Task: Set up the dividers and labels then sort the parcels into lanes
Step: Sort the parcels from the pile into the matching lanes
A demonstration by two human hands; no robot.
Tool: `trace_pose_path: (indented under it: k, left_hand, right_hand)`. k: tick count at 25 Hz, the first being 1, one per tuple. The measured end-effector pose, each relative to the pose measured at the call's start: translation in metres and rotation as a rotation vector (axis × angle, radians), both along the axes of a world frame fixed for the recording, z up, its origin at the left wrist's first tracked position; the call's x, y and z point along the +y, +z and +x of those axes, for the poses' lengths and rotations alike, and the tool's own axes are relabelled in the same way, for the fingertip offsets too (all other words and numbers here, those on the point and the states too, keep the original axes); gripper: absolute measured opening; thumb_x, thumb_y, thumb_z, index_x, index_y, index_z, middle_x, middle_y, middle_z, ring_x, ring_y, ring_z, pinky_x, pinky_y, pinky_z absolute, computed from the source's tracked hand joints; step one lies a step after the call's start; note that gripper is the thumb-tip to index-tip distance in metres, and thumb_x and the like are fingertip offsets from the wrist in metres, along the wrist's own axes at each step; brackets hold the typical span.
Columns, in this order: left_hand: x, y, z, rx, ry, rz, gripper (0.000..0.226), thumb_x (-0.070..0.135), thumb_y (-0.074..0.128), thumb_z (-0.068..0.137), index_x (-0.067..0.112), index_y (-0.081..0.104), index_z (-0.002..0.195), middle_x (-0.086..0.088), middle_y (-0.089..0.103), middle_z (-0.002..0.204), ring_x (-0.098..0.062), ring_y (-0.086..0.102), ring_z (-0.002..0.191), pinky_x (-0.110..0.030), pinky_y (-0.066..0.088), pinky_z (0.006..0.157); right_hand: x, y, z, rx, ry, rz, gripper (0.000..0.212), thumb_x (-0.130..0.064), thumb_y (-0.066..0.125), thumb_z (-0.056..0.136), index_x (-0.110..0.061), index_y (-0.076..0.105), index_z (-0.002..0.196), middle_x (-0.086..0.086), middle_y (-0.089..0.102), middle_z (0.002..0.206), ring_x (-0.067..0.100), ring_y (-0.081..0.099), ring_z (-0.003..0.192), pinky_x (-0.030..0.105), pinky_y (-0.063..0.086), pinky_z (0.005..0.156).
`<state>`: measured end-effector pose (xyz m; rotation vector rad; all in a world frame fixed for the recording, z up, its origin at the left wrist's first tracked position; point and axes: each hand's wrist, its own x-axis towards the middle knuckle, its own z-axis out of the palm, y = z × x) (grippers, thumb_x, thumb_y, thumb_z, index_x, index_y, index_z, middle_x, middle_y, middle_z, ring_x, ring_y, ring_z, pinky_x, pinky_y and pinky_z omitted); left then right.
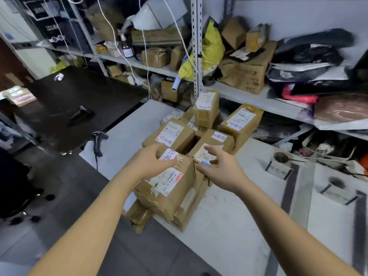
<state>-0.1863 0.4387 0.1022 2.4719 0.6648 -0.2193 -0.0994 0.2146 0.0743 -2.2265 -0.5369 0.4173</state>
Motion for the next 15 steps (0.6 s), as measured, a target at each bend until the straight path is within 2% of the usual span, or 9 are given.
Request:
trace_pose_path:
  k: [2, 3, 5, 8, 10, 13, 15]
  left_hand:
    - [0.009, -0.011, 0.001, 0.012, -0.041, -0.089, 0.054, 0.075, 0.069, 0.070, 0.053, 0.060, 0.119, 0.025, 0.069, 0.111, -0.006, 0.065, 0.105, -0.039, 0.058, 0.090]
    - [0.013, -0.016, 0.000, 0.006, -0.060, -0.148, 0.048, 0.069, 0.073, 0.072, 0.051, 0.061, 0.115, 0.025, 0.070, 0.106, -0.002, 0.065, 0.101, -0.038, 0.058, 0.089]
    - [0.021, -0.025, -0.002, -0.020, -0.088, -0.246, 0.049, 0.058, 0.080, 0.074, 0.047, 0.059, 0.117, 0.024, 0.068, 0.108, 0.002, 0.063, 0.100, -0.033, 0.056, 0.088]
    - [0.028, -0.036, -0.007, -0.066, -0.085, -0.389, 0.052, 0.053, 0.083, 0.074, 0.038, 0.061, 0.119, 0.021, 0.069, 0.109, -0.001, 0.066, 0.098, -0.033, 0.057, 0.086]
    - [0.032, -0.041, -0.012, -0.064, -0.111, -0.460, 0.053, 0.052, 0.081, 0.077, 0.037, 0.060, 0.123, 0.019, 0.070, 0.111, -0.005, 0.066, 0.101, -0.037, 0.057, 0.089]
    - [0.034, -0.045, -0.019, -0.074, -0.177, -0.517, 0.051, 0.044, 0.076, 0.084, 0.039, 0.057, 0.131, 0.018, 0.069, 0.119, -0.006, 0.064, 0.107, -0.038, 0.054, 0.094]
    - [0.030, -0.042, -0.019, -0.112, -0.222, -0.548, 0.050, 0.037, 0.075, 0.087, 0.040, 0.058, 0.134, 0.017, 0.069, 0.121, -0.006, 0.064, 0.109, -0.039, 0.055, 0.095]
  right_hand:
    - [0.014, -0.006, -0.009, 0.050, -0.056, 0.020, 0.072, -0.051, 0.075, 0.084, -0.032, 0.047, 0.148, -0.005, 0.055, 0.146, 0.013, 0.064, 0.113, 0.041, 0.057, 0.095]
    - [0.020, -0.008, -0.016, 0.079, -0.090, 0.031, 0.074, -0.052, 0.075, 0.082, -0.032, 0.048, 0.147, -0.006, 0.055, 0.145, 0.012, 0.065, 0.110, 0.040, 0.058, 0.094]
    - [0.034, -0.010, -0.033, 0.160, -0.151, 0.084, 0.075, -0.053, 0.078, 0.079, -0.031, 0.051, 0.145, -0.008, 0.058, 0.139, 0.010, 0.068, 0.105, 0.041, 0.061, 0.088]
    - [0.050, -0.010, -0.061, 0.314, -0.263, 0.231, 0.058, -0.040, 0.083, 0.080, -0.034, 0.055, 0.130, -0.011, 0.065, 0.124, 0.008, 0.072, 0.096, 0.039, 0.065, 0.073]
    - [0.063, -0.010, -0.079, 0.353, -0.386, 0.255, 0.050, -0.036, 0.083, 0.081, -0.036, 0.056, 0.124, -0.011, 0.064, 0.120, 0.010, 0.071, 0.096, 0.039, 0.066, 0.072]
    - [0.077, -0.009, -0.101, 0.418, -0.527, 0.291, 0.049, -0.035, 0.080, 0.085, -0.030, 0.059, 0.129, -0.007, 0.067, 0.118, 0.013, 0.073, 0.094, 0.044, 0.066, 0.070]
    - [0.080, -0.002, -0.109, 0.439, -0.571, 0.340, 0.039, -0.029, 0.077, 0.089, -0.030, 0.062, 0.124, -0.007, 0.071, 0.112, 0.013, 0.075, 0.090, 0.046, 0.065, 0.072]
